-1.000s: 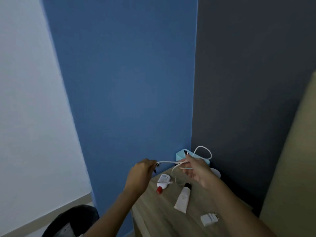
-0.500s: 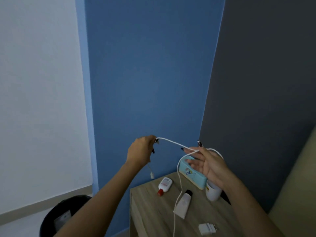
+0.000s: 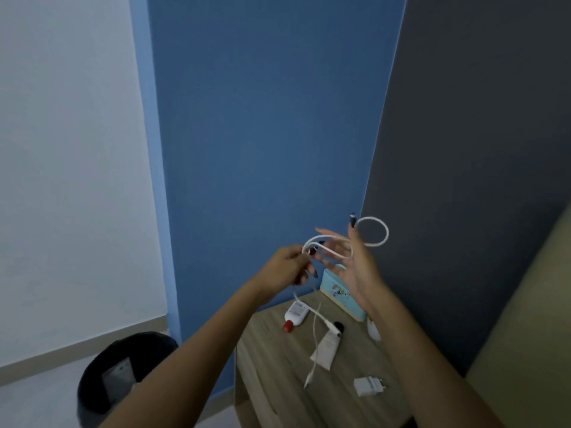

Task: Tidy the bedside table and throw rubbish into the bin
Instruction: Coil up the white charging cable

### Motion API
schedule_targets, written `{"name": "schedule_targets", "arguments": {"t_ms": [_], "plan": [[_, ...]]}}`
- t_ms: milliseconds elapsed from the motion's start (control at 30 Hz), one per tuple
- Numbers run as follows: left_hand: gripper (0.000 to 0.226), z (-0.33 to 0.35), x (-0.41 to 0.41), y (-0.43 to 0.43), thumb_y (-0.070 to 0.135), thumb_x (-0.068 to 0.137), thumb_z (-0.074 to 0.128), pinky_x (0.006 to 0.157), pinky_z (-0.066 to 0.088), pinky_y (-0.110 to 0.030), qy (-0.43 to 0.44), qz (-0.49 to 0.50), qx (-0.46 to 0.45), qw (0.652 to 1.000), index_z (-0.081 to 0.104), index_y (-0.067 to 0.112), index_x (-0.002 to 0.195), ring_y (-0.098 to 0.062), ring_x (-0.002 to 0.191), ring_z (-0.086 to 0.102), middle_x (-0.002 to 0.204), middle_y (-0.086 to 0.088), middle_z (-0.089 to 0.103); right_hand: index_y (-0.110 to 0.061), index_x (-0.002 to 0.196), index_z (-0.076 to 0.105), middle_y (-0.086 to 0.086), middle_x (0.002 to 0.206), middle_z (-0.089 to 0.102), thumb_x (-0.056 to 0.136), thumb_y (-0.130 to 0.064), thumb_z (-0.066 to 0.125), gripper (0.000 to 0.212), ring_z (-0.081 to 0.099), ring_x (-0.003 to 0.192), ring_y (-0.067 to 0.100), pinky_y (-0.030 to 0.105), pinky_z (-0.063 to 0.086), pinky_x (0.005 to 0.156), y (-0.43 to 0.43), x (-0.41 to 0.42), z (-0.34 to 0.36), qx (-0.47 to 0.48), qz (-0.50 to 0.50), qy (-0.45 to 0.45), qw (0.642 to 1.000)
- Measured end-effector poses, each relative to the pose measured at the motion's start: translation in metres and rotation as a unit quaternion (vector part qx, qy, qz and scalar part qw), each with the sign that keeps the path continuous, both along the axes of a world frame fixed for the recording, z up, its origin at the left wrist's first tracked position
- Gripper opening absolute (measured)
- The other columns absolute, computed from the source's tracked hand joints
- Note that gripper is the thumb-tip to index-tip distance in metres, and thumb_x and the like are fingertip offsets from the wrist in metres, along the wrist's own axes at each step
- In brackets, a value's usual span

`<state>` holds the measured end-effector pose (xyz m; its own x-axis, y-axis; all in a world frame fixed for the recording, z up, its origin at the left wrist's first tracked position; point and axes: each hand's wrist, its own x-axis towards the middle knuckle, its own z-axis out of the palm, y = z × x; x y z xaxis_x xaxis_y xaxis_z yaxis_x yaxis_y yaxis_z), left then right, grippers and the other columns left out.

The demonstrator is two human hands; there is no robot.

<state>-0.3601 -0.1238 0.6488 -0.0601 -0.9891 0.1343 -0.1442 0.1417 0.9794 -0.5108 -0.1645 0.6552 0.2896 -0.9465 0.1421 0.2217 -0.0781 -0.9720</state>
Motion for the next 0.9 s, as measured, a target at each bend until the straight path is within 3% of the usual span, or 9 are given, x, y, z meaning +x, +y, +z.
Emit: {"name": "schedule_targets", "arguments": {"t_ms": [100, 200, 333, 467, 567, 667, 733, 833, 900], "plan": [[0.025, 0.011, 0.003, -0.007, 0.011, 0.101, 0.034, 0.044, 0.035, -0.014, 0.126, 0.047, 0.011, 0.991, 0.056, 0.012, 0.089, -0.004, 0.040, 0.042, 0.064, -0.002, 0.050, -0.021, 0.128, 0.059, 0.012, 0.121, 0.066, 0.073, -0.076, 0.034, 0.082, 0.060, 0.115, 0.024, 0.040, 0.042, 0.102, 0.008, 0.002, -0.024, 0.063, 0.075, -0.028, 0.995], [0.028, 0.020, 0.008, -0.013, 0.008, 0.100, 0.034, 0.042, 0.032, -0.016, 0.207, 0.071, 0.020, 0.976, 0.057, 0.013, 0.085, -0.005, 0.037, 0.038, 0.062, -0.002, 0.045, -0.022, 0.122, 0.062, 0.008, 0.099, 0.072, 0.096, -0.049, 0.039, 0.044, 0.068, 0.099, 0.020, 0.039, 0.048, 0.093, 0.015, 0.006, -0.049, 0.050, 0.086, 0.089, 0.991], [0.027, 0.028, 0.032, -0.021, 0.008, 0.099, 0.034, 0.039, 0.032, -0.015, 0.286, 0.129, 0.003, 0.949, 0.056, 0.013, 0.085, -0.004, 0.035, 0.035, 0.063, -0.002, 0.041, -0.020, 0.090, 0.073, -0.005, 0.071, 0.069, 0.090, -0.016, 0.062, 0.012, 0.063, 0.070, 0.010, 0.028, 0.053, 0.074, 0.010, -0.010, -0.080, -0.023, 0.069, 0.251, 0.965], [0.023, 0.027, 0.064, -0.021, 0.010, 0.099, 0.038, 0.038, 0.031, -0.016, 0.280, 0.166, 0.007, 0.946, 0.056, 0.014, 0.086, -0.005, 0.036, 0.036, 0.064, 0.000, 0.043, -0.010, 0.086, 0.074, 0.003, 0.061, 0.065, 0.090, -0.024, 0.062, 0.019, 0.058, 0.058, 0.011, 0.024, 0.046, 0.062, 0.004, -0.039, -0.097, -0.017, 0.057, 0.359, 0.932], [0.023, 0.021, 0.079, -0.019, 0.009, 0.099, 0.037, 0.037, 0.029, -0.016, 0.257, 0.189, 0.016, 0.948, 0.057, 0.013, 0.089, -0.004, 0.035, 0.036, 0.063, 0.000, 0.046, -0.012, 0.073, 0.071, 0.001, 0.073, 0.068, 0.089, -0.031, 0.060, 0.027, 0.061, 0.069, 0.008, 0.021, 0.044, 0.064, -0.004, -0.055, -0.109, -0.014, 0.002, 0.523, 0.852], [0.020, 0.010, 0.079, -0.016, 0.008, 0.099, 0.039, 0.036, 0.027, -0.012, 0.168, 0.166, 0.053, 0.970, 0.058, 0.009, 0.093, -0.003, 0.031, 0.036, 0.065, -0.003, 0.062, -0.010, 0.087, 0.065, 0.003, 0.089, 0.066, 0.089, -0.039, 0.055, 0.031, 0.062, 0.083, 0.017, 0.029, 0.051, 0.078, -0.019, -0.067, -0.114, 0.048, -0.117, 0.602, 0.789], [0.019, 0.002, 0.077, -0.013, 0.015, 0.099, 0.045, 0.036, 0.026, -0.012, 0.051, 0.151, 0.071, 0.985, 0.057, 0.008, 0.086, -0.005, 0.033, 0.036, 0.076, -0.011, 0.066, -0.008, 0.095, 0.069, 0.005, 0.088, 0.070, 0.090, -0.038, 0.053, 0.035, 0.065, 0.079, 0.019, 0.031, 0.054, 0.075, -0.028, -0.067, -0.103, 0.085, -0.157, 0.556, 0.812], [0.033, -0.009, 0.074, -0.012, 0.028, 0.094, 0.054, 0.041, 0.031, -0.019, -0.118, 0.178, 0.117, 0.970, 0.050, 0.009, 0.068, -0.012, 0.045, 0.041, 0.076, -0.012, 0.060, -0.003, 0.083, 0.071, 0.009, 0.064, 0.063, 0.091, -0.016, 0.057, 0.020, 0.054, 0.049, 0.014, 0.024, 0.044, 0.047, -0.023, -0.065, -0.072, 0.131, -0.189, 0.304, 0.925], [0.041, -0.014, 0.073, -0.014, 0.041, 0.091, 0.057, 0.043, 0.032, -0.021, -0.207, 0.198, 0.137, 0.948, 0.046, 0.009, 0.066, -0.013, 0.047, 0.043, 0.078, -0.013, 0.063, 0.000, 0.089, 0.066, 0.011, 0.073, 0.064, 0.090, -0.007, 0.058, 0.010, 0.059, 0.059, 0.016, 0.026, 0.048, 0.059, -0.022, -0.073, -0.053, 0.148, -0.204, 0.131, 0.959]]}}
